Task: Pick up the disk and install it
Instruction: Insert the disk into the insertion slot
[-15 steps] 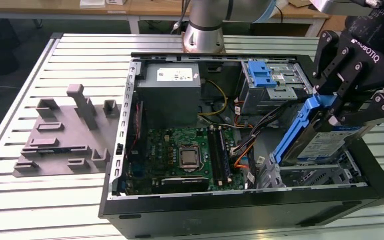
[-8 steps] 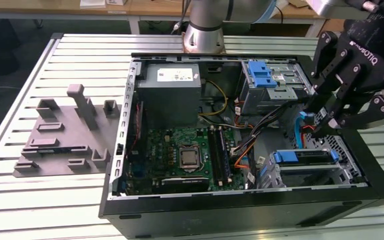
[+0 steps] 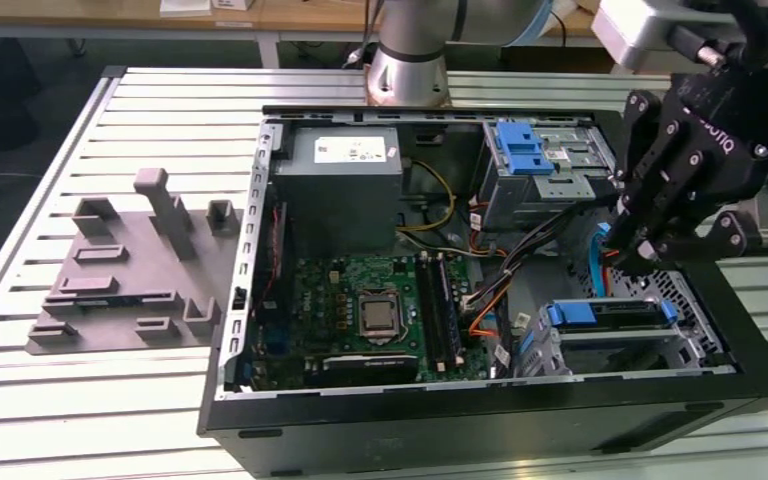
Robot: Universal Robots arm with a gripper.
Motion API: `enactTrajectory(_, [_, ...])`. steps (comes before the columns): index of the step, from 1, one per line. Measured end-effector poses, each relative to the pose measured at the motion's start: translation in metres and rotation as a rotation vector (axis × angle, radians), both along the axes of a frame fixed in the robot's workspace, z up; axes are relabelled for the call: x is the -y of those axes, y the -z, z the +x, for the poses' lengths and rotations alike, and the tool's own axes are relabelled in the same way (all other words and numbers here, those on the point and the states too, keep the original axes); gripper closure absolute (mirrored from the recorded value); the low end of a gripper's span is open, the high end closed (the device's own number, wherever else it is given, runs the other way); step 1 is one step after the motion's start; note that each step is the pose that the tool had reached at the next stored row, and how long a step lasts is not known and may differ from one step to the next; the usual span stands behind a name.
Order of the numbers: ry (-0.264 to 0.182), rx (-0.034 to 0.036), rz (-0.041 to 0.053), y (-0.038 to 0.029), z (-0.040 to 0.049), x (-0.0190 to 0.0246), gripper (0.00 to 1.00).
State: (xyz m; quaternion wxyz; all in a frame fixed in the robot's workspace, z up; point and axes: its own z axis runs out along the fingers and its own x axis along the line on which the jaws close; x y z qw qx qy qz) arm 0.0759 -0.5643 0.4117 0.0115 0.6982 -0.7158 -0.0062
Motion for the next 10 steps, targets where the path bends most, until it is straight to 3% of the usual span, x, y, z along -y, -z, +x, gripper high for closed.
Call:
enactTrajectory(1, [0.0,0.0,0.0,0.0018,0.0,0.0,0.7])
enactTrajectory(3, [0.0,0.0,-0.0001,0.0053,0.0,0.0,0.82])
enactTrajectory(6, [0.0,0.0,-0.0001,0.0109,0.0,0.0001,0.89])
enactTrajectory(10, [0.0,0.0007,-0.0001,0.018,0.0001,0.0001,0.89])
